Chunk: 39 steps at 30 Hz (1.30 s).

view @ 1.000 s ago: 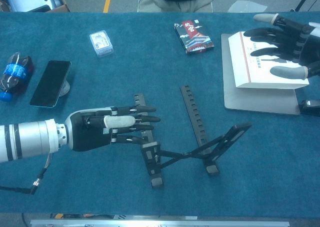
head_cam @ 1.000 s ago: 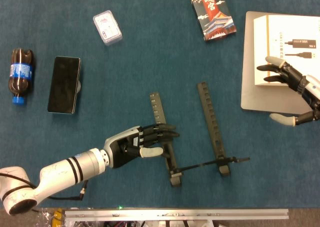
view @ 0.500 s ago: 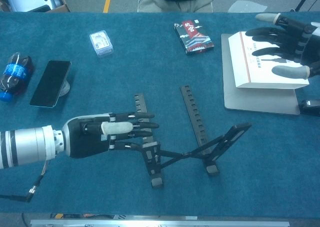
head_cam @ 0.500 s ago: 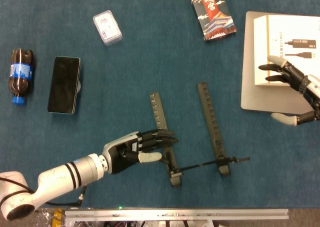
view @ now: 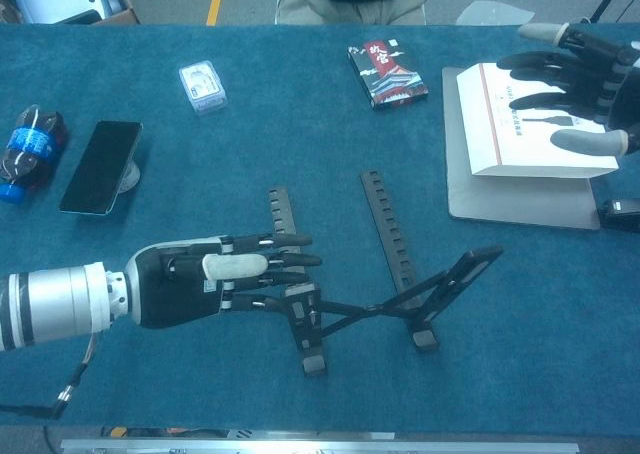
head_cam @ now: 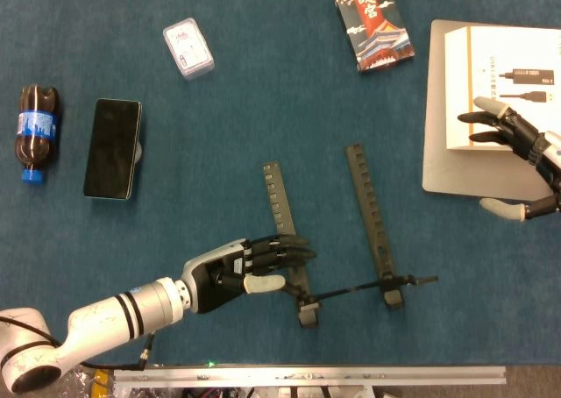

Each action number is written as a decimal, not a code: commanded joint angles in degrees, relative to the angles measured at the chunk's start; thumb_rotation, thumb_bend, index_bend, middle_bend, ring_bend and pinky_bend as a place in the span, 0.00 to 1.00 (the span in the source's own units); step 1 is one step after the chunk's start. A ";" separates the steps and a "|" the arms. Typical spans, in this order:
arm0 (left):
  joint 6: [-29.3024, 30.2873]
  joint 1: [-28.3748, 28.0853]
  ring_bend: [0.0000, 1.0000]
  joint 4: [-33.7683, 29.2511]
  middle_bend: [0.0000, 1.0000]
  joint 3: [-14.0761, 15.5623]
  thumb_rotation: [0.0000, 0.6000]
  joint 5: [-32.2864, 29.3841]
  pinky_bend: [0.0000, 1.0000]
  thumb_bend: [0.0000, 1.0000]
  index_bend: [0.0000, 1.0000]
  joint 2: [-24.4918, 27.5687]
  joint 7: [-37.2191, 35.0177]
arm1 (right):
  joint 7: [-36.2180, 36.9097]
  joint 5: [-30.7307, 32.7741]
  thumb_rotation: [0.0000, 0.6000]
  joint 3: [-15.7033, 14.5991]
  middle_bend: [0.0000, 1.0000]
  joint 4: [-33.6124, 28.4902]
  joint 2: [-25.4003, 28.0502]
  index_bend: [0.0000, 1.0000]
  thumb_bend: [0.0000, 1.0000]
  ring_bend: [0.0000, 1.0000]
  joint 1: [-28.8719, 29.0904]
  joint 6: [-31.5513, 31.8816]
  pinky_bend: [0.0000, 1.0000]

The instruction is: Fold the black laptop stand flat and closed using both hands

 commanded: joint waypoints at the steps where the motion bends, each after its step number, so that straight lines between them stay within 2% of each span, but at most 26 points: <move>1: 0.19 0.07 0.07 -0.02 0.16 0.11 0.97 0.20 0.28 0.20 0.17 -0.02 -0.52 | 0.01 0.01 1.00 0.02 0.13 0.02 -0.01 0.00 0.18 0.05 -0.02 -0.01 0.15; 16: 0.66 -0.24 0.07 0.31 0.15 0.78 0.96 1.06 0.28 0.20 0.16 0.71 -0.70 | 0.16 -0.29 1.00 0.09 0.13 0.05 0.01 0.00 0.18 0.05 -0.19 0.36 0.15; 22: 1.03 0.24 0.07 0.63 0.15 0.27 0.85 -0.29 0.28 0.20 0.16 3.06 7.60 | -2.34 -1.36 1.00 0.13 0.13 -0.54 0.45 0.00 0.18 0.05 -0.18 0.98 0.15; 26: 1.82 0.99 0.06 0.33 0.14 -0.23 0.84 -1.51 0.28 0.20 0.15 5.39 14.76 | -5.35 -2.19 1.00 0.02 0.13 -1.46 1.45 0.00 0.18 0.04 0.30 0.40 0.15; 34: 3.57 2.73 0.06 0.46 0.13 -1.48 0.82 -3.30 0.26 0.20 0.15 10.30 29.99 | -15.40 -1.98 1.00 0.21 0.10 -4.45 3.20 0.00 0.07 0.01 0.73 -1.91 0.15; 39: 4.73 3.87 0.06 1.88 0.13 -2.50 0.82 -3.90 0.26 0.20 0.15 12.50 38.54 | -18.76 -0.64 1.00 0.45 0.10 -6.18 3.35 0.00 0.05 0.01 0.45 -2.99 0.15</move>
